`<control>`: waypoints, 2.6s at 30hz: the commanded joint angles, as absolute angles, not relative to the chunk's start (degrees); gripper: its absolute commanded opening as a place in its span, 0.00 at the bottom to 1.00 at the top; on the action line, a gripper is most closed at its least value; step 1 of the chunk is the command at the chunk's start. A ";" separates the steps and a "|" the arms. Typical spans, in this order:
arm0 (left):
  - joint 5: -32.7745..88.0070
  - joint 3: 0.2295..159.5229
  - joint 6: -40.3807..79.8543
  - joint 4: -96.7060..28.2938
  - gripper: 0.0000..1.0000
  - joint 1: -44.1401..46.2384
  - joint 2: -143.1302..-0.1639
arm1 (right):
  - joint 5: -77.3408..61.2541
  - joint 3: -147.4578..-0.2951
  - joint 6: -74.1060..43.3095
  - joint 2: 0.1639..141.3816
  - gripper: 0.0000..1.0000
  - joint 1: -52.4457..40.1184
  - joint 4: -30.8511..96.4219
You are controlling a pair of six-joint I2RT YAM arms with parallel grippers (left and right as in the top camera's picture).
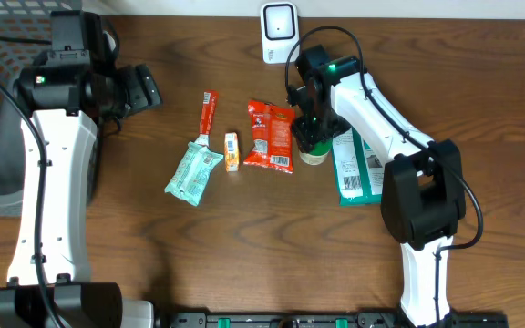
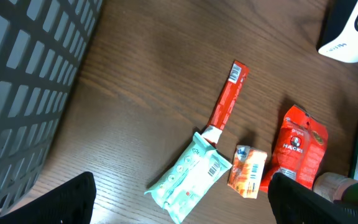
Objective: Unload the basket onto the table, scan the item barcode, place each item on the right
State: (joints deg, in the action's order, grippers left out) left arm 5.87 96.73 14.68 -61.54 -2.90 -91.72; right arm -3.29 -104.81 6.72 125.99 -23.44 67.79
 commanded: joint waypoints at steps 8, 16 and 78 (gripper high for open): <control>6.00 97.95 13.98 -61.69 0.89 -2.98 -90.56 | -3.70 -101.82 6.92 126.15 0.71 -24.10 66.96; 6.00 97.95 13.98 -61.69 0.88 -2.98 -90.56 | -3.70 -101.36 4.36 126.13 0.63 -24.01 64.16; 5.98 97.95 13.98 -61.69 0.89 -2.98 -90.56 | -3.29 -99.31 -1.37 125.78 0.77 -23.33 59.55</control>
State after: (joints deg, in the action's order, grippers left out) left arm 5.87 96.71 14.68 -61.54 -2.90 -91.72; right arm -3.25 -97.49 -2.48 126.06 -23.31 59.48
